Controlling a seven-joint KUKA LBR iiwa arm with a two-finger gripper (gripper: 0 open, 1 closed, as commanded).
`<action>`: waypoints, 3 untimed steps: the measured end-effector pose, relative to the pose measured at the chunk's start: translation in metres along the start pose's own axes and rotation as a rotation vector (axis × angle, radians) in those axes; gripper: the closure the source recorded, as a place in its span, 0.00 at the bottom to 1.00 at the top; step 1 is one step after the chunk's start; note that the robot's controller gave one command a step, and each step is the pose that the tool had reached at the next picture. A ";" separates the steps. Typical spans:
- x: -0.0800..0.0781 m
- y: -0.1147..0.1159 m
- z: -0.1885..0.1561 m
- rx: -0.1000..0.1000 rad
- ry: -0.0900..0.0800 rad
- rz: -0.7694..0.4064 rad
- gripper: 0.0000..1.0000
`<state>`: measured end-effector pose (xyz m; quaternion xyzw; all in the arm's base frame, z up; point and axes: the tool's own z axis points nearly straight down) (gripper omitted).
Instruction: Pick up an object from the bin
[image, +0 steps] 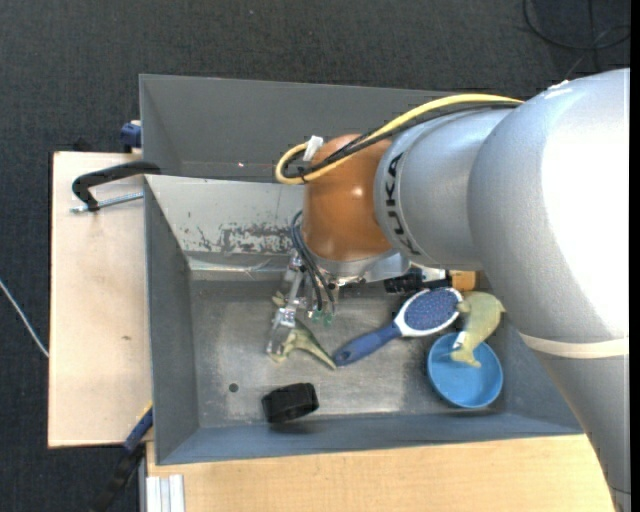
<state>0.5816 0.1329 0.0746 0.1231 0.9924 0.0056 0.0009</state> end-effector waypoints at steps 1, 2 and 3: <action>-0.023 -0.036 -0.027 0.008 -0.006 0.209 0.00; -0.012 -0.017 -0.026 0.011 0.000 -0.003 0.00; -0.019 -0.037 0.000 0.003 0.002 0.572 0.00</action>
Offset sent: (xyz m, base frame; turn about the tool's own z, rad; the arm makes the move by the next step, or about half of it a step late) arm 0.0123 -0.0416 0.0254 0.2108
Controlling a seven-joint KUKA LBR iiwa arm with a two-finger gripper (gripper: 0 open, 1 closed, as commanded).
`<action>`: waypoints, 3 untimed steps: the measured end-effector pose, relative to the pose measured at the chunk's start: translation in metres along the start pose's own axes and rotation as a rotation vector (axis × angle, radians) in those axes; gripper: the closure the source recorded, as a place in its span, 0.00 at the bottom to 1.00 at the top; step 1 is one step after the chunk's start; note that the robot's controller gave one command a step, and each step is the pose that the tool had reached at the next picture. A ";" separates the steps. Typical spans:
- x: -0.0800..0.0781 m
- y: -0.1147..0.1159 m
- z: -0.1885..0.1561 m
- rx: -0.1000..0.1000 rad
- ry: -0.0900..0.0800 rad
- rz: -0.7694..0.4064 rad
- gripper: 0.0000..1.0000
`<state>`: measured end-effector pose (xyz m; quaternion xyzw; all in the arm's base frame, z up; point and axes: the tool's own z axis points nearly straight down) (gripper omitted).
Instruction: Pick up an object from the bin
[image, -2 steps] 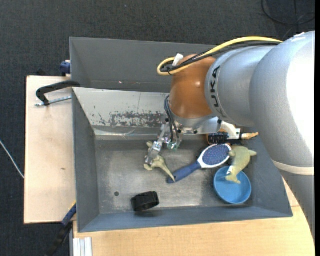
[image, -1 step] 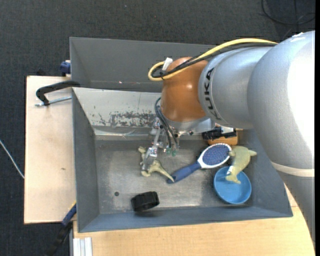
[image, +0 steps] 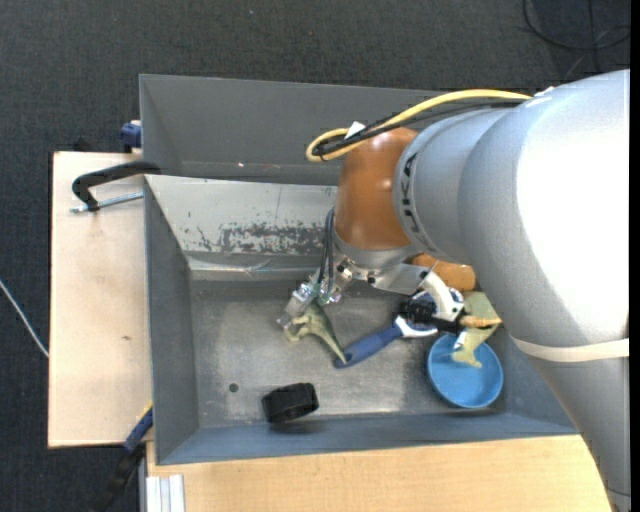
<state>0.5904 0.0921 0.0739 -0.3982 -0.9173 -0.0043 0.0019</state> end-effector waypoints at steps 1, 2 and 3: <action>-0.010 -0.028 -0.001 -0.007 -0.008 -0.036 0.00; -0.010 -0.027 -0.002 -0.009 -0.010 -0.038 1.00; -0.010 -0.024 -0.062 -0.002 -0.012 -0.041 1.00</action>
Offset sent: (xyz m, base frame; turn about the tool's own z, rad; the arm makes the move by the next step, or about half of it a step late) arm -0.0173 -0.0306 -0.0039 -0.0352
